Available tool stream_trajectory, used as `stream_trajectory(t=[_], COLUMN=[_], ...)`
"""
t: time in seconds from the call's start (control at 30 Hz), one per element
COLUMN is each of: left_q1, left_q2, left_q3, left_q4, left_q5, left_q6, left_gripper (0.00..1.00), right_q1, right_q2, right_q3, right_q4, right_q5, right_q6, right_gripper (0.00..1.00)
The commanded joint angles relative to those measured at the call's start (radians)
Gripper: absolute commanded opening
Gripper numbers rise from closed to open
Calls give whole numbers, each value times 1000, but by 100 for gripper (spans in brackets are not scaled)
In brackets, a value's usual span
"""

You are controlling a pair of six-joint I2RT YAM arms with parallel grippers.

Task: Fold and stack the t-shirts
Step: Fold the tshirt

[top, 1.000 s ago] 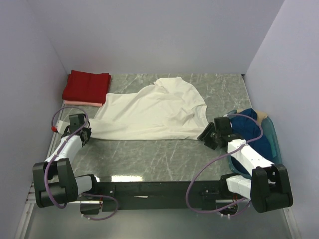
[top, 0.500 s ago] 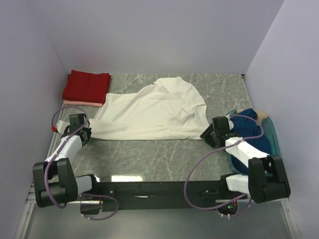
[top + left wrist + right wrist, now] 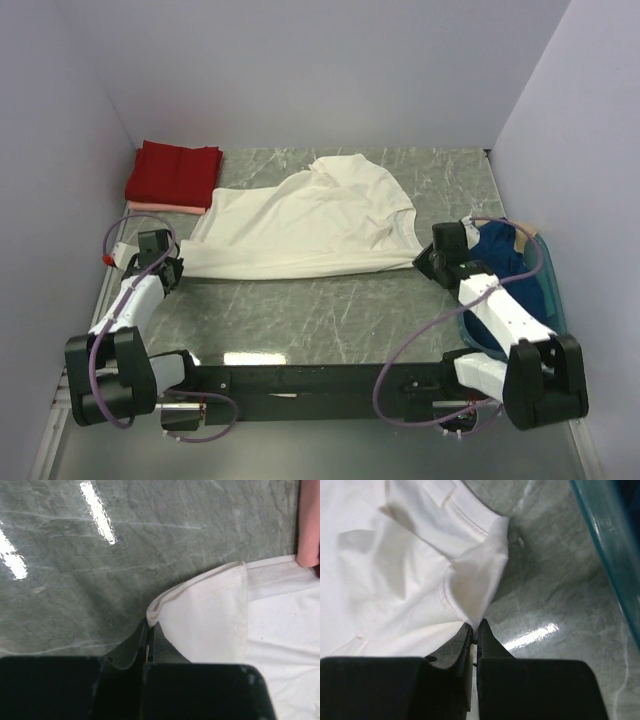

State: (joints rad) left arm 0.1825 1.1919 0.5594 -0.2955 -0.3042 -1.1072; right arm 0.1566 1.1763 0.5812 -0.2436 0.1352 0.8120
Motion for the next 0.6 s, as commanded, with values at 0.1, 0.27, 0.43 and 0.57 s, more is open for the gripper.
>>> stream_trajectory(t=[0.1, 0.27, 0.43, 0.57], left_q1=[3, 5, 5, 3], left_q2=[-127, -213, -325, -391], left_q3=[17, -10, -56, -88], left_q4=[-97, -175, -231, -264], left_q5=[-38, -42, -32, -9], left_q6=[30, 21, 1, -19], left_gripper=[1, 1, 1, 1], right_q1=[-15, -17, -19, -19], right_q2=[-223, -397, -518, -604], right_q3=[31, 9, 3, -9], right_q4=[-190, -298, -388, -453], right_q5=[-18, -65, -94, -118], right_q6=[-43, -31, -13, -7], right_gripper=[0, 0, 0, 0])
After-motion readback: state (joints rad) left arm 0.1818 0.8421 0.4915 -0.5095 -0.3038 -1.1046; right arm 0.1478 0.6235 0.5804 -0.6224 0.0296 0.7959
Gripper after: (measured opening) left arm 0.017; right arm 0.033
